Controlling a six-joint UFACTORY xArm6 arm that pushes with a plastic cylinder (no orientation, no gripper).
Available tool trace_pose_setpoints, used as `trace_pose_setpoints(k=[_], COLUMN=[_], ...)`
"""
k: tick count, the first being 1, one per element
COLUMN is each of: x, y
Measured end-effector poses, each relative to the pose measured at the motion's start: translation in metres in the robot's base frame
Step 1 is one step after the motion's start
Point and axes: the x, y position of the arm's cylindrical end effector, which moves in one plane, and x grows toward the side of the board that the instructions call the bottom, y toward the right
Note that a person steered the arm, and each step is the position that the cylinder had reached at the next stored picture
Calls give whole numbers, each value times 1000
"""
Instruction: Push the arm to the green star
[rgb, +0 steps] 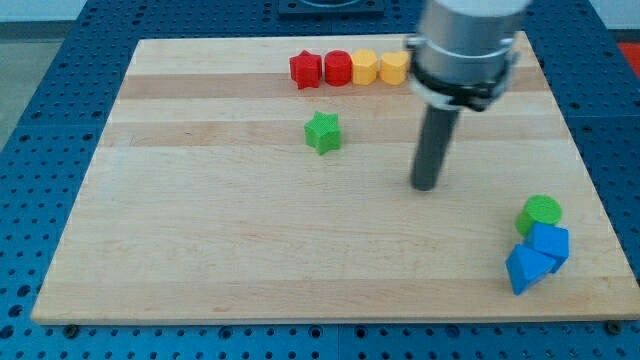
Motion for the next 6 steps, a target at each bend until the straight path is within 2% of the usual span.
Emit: trace_pose_setpoints(k=[2, 3, 4, 5, 6], x=[-4, -48, -90, -100, -88], y=[-159, -198, -196, -158, -114])
